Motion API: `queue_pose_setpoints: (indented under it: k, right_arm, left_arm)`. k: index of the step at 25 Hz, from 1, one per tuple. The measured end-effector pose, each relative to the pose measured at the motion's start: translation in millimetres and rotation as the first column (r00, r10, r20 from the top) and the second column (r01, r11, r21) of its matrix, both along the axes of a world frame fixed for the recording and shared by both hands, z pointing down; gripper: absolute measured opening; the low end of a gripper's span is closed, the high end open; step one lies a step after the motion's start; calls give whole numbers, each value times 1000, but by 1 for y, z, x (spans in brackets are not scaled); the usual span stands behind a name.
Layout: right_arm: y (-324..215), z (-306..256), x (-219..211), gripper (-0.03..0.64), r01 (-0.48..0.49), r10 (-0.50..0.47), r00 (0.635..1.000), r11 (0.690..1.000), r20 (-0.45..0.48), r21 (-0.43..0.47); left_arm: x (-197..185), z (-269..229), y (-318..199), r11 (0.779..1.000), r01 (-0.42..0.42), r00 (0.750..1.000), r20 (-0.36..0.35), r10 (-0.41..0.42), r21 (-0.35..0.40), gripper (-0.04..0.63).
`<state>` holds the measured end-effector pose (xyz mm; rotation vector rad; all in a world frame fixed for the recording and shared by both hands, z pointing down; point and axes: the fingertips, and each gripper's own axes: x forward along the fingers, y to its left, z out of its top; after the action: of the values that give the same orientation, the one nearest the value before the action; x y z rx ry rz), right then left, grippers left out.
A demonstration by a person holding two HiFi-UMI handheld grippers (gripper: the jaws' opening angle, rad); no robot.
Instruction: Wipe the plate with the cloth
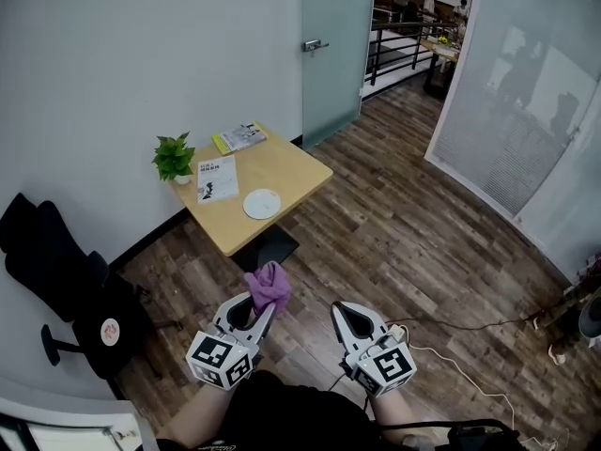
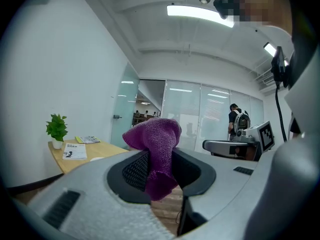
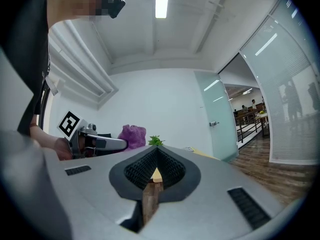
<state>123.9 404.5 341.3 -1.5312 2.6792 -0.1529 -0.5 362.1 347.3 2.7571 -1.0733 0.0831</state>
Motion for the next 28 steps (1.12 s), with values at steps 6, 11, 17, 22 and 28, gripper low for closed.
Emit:
queue_pose_setpoints:
  k: [6,11,17,22,28]
  right_arm:
    - [-2,7,10,0,21,-21,1000,1000,-12,-3]
    - [-9,5,-1,0,57,-57,998,998,-26,-4]
    - [-24,11,-9,0,75,-76,996,997,-42,-23]
    - [-54,12,-20,0,78,-79,996,997,-47,-27]
    - [-110,9,-45,0,92,-94,994,995,-61,-36]
  left_arm:
    - [3,6,2,1000,30,1000,4,-30,-9,120]
    - [-5,8,-1,998,58,998,-1,-58,-17,120]
    - [-17,14,-18,997,77,997,-11,-77,-21,120]
    - [-27,16,-47,996,84,996,-24,-84,-19,120]
    - [-52,18,-103,994,105,993,-44,-106,-29,120]
